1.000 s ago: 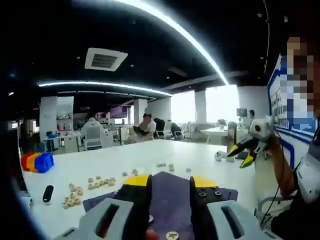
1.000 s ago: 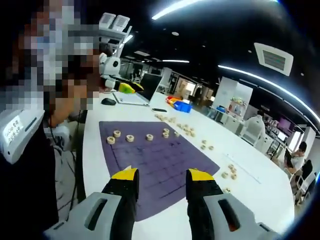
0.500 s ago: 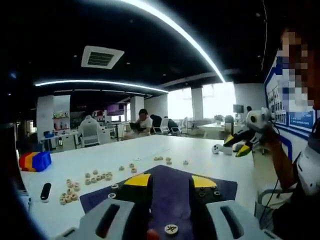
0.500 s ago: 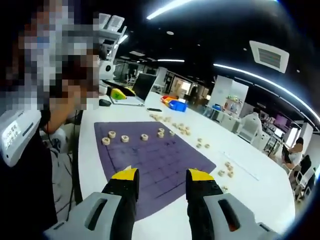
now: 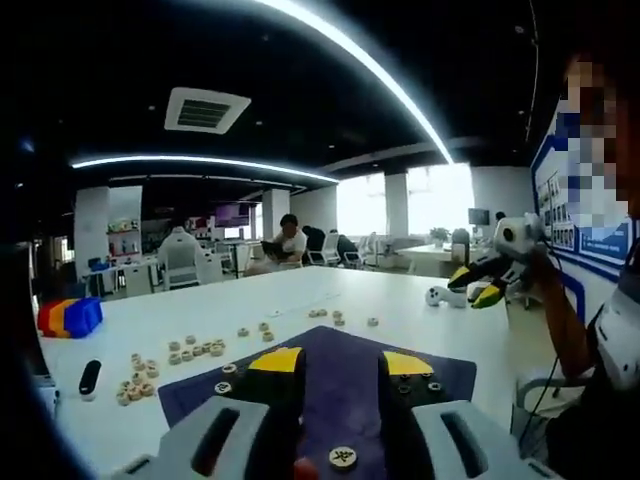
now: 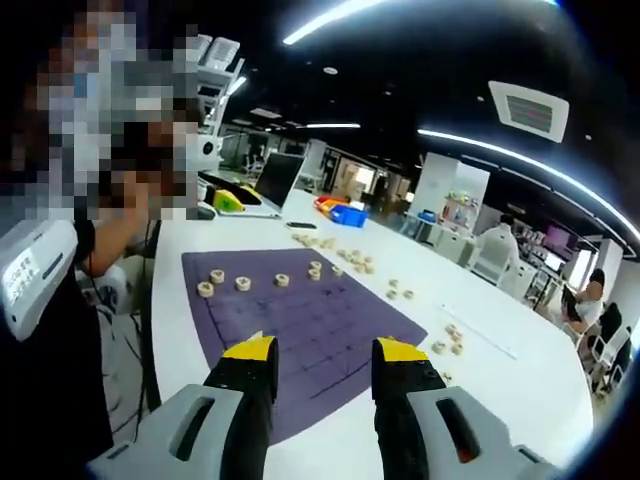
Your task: Pick up the chess pieces one by one and place each piece onto its starting position on the chessboard, setting the pieces on their correct points until all the chess pieces are arranged in the starting layout
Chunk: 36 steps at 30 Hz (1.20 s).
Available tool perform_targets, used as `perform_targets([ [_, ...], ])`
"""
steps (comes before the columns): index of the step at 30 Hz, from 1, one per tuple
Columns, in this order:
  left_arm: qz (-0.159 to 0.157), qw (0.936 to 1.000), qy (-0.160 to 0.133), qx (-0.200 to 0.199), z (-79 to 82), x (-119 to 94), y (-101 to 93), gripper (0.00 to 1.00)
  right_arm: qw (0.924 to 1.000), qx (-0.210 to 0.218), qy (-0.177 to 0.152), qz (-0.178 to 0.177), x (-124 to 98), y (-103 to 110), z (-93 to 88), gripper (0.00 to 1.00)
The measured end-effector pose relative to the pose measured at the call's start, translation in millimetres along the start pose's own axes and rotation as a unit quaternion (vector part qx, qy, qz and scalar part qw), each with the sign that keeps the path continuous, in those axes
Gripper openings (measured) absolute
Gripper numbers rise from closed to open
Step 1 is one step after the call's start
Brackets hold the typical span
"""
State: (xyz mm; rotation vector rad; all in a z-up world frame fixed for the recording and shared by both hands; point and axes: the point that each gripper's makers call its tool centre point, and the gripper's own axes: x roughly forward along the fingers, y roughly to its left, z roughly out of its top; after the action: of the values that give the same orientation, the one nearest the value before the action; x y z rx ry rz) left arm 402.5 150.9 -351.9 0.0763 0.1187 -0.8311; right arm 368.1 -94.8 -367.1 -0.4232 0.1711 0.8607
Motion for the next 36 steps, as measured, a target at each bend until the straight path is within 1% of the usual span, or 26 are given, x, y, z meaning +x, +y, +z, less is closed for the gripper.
perform_targets([
  [4,-0.003,1.0000,0.004,0.002,-2.0,1,-2.0,0.31,1.0000,0.002,0.001,-0.002,1,-1,-0.9,0.38],
  [11,-0.001,1.0000,0.006,-0.001,-4.5,2,0.3,0.31,1.0000,0.002,0.003,0.001,2,0,-1.9,0.38],
  [27,-0.001,1.0000,0.006,-0.003,-5.6,1,-0.5,0.31,1.0000,0.003,0.007,0.003,4,1,-4.6,0.38],
  [30,-0.001,1.0000,0.009,-0.003,-8.0,2,-1.3,0.31,1.0000,0.003,0.008,0.002,4,1,-5.1,0.38],
  [34,0.006,0.9999,0.009,-0.006,-9.3,2,4.6,0.31,0.9999,0.002,0.009,0.003,5,1,-5.0,0.38],
  [36,0.017,0.9997,0.014,-0.007,-11.8,5,13.4,0.30,0.9999,0.005,0.009,0.003,5,2,-5.3,0.38],
])
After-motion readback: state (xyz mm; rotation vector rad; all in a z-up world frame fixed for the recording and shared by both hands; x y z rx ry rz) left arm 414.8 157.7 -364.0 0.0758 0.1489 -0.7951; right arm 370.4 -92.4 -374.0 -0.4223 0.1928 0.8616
